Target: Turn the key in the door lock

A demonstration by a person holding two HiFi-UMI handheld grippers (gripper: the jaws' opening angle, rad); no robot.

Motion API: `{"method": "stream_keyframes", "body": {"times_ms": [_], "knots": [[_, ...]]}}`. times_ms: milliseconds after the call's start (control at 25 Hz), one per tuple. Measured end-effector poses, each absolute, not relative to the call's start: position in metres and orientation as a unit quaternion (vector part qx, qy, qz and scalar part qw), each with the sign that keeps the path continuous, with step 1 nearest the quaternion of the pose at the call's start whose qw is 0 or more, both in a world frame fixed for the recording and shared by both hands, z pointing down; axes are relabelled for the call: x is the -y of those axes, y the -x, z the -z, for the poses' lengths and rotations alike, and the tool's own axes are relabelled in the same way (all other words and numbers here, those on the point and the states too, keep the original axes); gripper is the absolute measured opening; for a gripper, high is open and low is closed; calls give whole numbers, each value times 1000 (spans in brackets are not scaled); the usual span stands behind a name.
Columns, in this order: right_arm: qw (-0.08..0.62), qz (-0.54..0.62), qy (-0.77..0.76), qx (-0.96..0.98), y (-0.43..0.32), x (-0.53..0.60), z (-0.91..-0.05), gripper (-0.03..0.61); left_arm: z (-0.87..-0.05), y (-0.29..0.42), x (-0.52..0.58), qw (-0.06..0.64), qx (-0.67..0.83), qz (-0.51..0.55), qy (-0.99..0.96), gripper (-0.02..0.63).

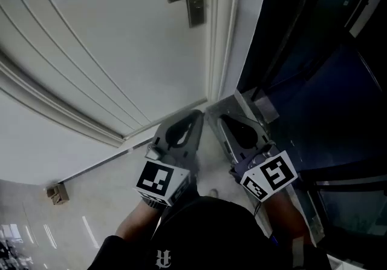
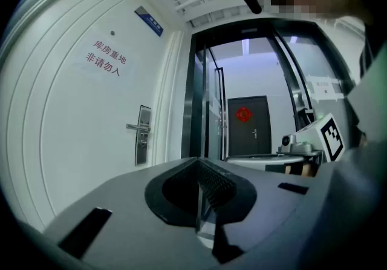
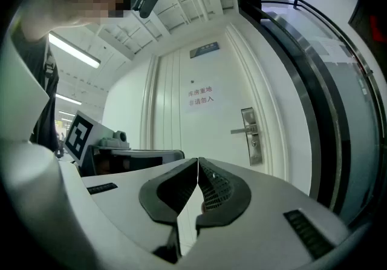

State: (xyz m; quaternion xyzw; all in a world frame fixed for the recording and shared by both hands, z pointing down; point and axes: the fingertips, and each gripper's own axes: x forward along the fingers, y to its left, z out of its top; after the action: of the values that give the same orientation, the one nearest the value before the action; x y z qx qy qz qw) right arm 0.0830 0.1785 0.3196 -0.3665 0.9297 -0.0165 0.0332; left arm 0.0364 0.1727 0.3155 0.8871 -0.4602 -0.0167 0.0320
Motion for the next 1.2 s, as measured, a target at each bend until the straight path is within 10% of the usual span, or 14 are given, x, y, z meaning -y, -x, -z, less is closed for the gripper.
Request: {"method": "stream_keyframes", "body": {"times_ms": [760, 1200], "knots": [[20, 10, 429, -903, -29, 50, -315, 18, -312, 22, 41, 33, 420, 14, -907, 8], [-128, -171, 442, -871, -30, 165, -314, 21, -314, 22, 99, 41, 444, 11, -895, 8]]}}
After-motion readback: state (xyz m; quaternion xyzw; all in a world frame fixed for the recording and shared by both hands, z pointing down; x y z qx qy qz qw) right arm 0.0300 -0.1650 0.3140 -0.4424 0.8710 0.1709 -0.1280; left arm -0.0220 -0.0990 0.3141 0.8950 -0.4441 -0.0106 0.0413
